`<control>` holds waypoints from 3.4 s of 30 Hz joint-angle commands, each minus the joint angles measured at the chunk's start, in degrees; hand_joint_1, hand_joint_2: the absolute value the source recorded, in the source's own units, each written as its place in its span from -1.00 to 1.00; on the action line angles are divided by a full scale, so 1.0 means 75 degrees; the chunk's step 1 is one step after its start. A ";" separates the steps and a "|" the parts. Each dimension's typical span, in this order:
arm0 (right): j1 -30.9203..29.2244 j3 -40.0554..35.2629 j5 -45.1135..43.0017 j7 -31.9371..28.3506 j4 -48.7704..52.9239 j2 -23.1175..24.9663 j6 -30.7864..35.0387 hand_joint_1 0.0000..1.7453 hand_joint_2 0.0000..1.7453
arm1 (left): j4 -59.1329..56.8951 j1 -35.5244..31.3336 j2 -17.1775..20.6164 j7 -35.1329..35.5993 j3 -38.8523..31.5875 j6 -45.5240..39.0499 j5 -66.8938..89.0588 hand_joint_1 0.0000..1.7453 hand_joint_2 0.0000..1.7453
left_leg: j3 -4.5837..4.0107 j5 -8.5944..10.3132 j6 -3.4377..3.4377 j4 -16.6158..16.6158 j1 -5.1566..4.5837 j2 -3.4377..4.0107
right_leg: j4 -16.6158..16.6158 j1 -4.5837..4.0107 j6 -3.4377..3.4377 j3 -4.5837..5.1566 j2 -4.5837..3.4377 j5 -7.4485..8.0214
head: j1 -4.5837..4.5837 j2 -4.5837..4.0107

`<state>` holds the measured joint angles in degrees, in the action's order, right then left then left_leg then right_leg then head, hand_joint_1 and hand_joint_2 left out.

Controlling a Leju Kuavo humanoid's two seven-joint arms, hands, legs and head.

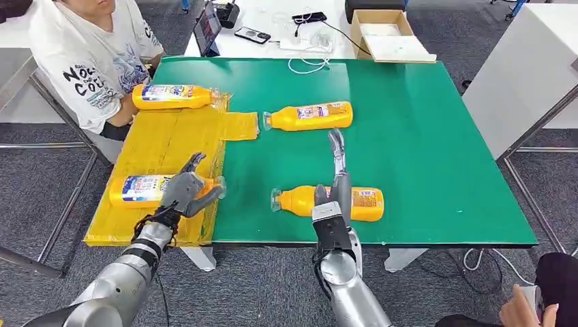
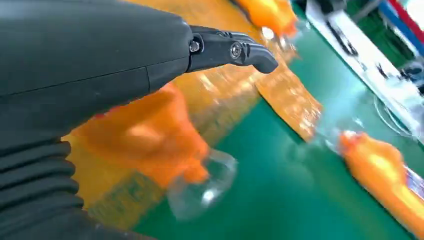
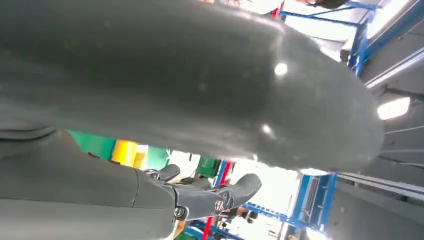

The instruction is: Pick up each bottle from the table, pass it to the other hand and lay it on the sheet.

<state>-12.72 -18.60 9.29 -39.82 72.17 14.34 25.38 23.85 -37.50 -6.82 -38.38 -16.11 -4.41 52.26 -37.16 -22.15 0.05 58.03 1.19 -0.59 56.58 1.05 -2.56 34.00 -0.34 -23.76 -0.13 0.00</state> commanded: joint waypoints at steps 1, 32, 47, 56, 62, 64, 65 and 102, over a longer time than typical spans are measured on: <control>-0.0229 0.0461 0.0080 0.0042 -0.0741 0.0021 -0.0114 -1.00 -1.00 | 0.0811 0.0190 -0.0104 -0.0216 0.1201 -0.0022 -0.1305 -1.00 -1.00 | 0.0013 -0.0006 -0.0006 -0.0004 0.0001 0.0004 | -0.0005 -0.0005 0.0013 -0.0014 0.0005 -0.0005 | 0.0000 0.0000; -0.2124 -0.0072 0.2528 0.3199 -0.3006 -0.2306 -0.2781 -1.00 1.00 | 0.5824 0.2342 -0.0004 -0.0216 0.2978 -0.4521 -0.5024 -1.00 1.00 | -0.0026 -0.0009 -0.0018 0.0002 -0.0008 0.0001 | -0.0010 0.0005 0.0004 0.0013 0.0010 -0.0003 | 0.0000 0.0000; -0.2217 -0.0694 0.2712 0.3699 -0.3570 -0.3180 -0.3948 -1.00 1.00 | 0.5394 0.2319 -0.0032 -0.0216 0.3408 -0.4435 -0.5052 -1.00 1.00 | -0.0020 -0.0010 -0.0017 0.0002 -0.0018 0.0002 | -0.0011 0.0014 -0.0001 0.0009 0.0011 -0.0001 | 0.0000 0.0000; -0.2117 -0.0990 0.2609 0.3894 -0.3483 -0.3498 -0.4476 -1.00 1.00 | 0.4930 0.2135 -0.0118 -0.0216 0.3557 -0.4408 -0.4971 -1.00 1.00 | -0.0009 -0.0006 -0.0021 -0.0003 -0.0021 -0.0013 | -0.0014 0.0016 0.0002 -0.0003 0.0030 -0.0004 | 0.0000 0.0000; -0.2153 -0.1184 0.2365 0.3784 -0.3643 -0.3667 -0.4913 -1.00 1.00 | 0.4646 0.1970 -0.0189 -0.0216 0.3575 -0.4392 -0.5034 -1.00 1.00 | -0.0009 -0.0001 -0.0018 -0.0002 -0.0016 -0.0019 | -0.0017 0.0013 0.0000 -0.0006 0.0035 0.0001 | 0.0000 0.0000; -0.2214 -0.1322 0.2341 0.3825 -0.3749 -0.3692 -0.4987 -1.00 1.00 | 0.4549 0.1935 -0.0213 -0.0216 0.3646 -0.4339 -0.5030 -1.00 1.00 | 0.0000 -0.0001 -0.0019 -0.0003 -0.0019 -0.0026 | -0.0017 0.0015 0.0003 -0.0014 0.0043 -0.0002 | 0.0000 0.0000; -0.2214 -0.1322 0.2341 0.3825 -0.3749 -0.3692 -0.4987 -1.00 1.00 | 0.4549 0.1935 -0.0213 -0.0216 0.3646 -0.4339 -0.5030 -1.00 1.00 | -0.0007 0.0000 -0.0015 -0.0001 -0.0017 -0.0019 | -0.0015 0.0014 -0.0001 -0.0006 0.0033 0.0001 | 0.0003 0.0000; -0.2231 -0.1579 0.2187 0.4015 -0.5152 -0.2528 -0.3053 0.66 1.00 | 0.3873 0.1794 -0.0381 -0.0216 0.3819 -0.4291 -0.5332 -1.00 1.00 | 0.0044 -0.0005 -0.0008 -0.0011 -0.0001 0.0044 | -0.0023 -0.0002 0.0023 -0.0020 -0.0022 0.0025 | 0.0003 0.0000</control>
<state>-33.32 -33.13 26.03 -9.03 36.74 -8.24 -0.90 56.81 -22.47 -10.27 -40.24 11.45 -35.93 12.52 -36.99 -22.19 0.02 58.06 1.16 -0.17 56.53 1.09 -2.53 34.07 -0.68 -23.54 -0.11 0.00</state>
